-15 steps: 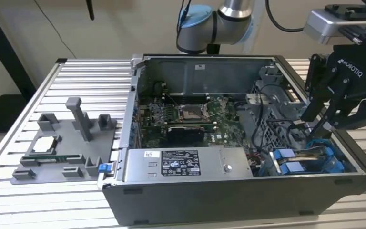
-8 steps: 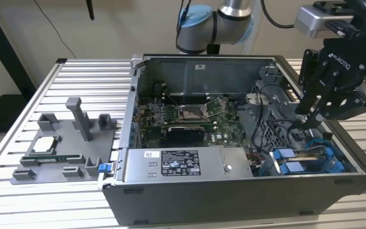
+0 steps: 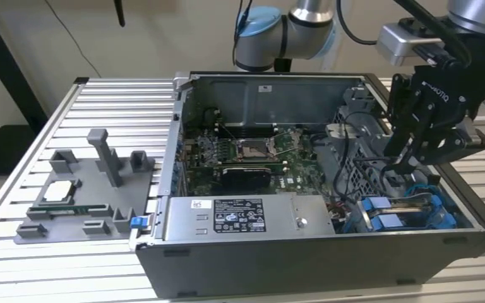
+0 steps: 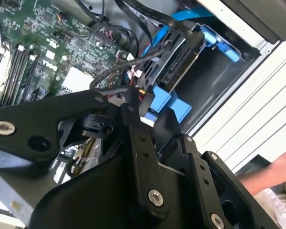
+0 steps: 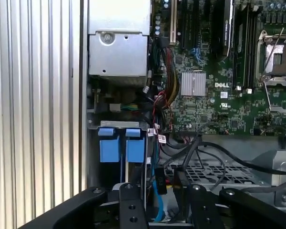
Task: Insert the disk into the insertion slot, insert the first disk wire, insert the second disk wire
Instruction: 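Insert the disk into the insertion slot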
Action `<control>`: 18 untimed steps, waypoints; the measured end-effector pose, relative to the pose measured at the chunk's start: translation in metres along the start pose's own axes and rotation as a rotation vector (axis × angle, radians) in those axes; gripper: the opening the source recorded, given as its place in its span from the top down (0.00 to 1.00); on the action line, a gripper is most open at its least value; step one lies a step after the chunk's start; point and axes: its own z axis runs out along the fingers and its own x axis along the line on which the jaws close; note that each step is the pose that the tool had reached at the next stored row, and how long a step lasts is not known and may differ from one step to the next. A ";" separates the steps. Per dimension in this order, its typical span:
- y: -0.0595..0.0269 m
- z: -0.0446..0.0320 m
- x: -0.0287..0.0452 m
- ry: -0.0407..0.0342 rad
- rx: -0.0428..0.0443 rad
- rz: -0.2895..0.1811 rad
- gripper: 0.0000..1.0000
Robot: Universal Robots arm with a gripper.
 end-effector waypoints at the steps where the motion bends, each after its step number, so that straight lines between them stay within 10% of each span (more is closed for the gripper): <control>1: 0.0009 0.0015 0.0000 0.0002 0.0027 -0.002 0.00; 3: 0.0016 0.0034 -0.0002 -0.0003 0.0083 -0.004 0.00; 4: 0.0016 0.0035 -0.0003 -0.0015 0.0101 -0.004 1.00; 18: 0.0016 0.0038 -0.0022 -0.0378 0.0253 -0.004 1.00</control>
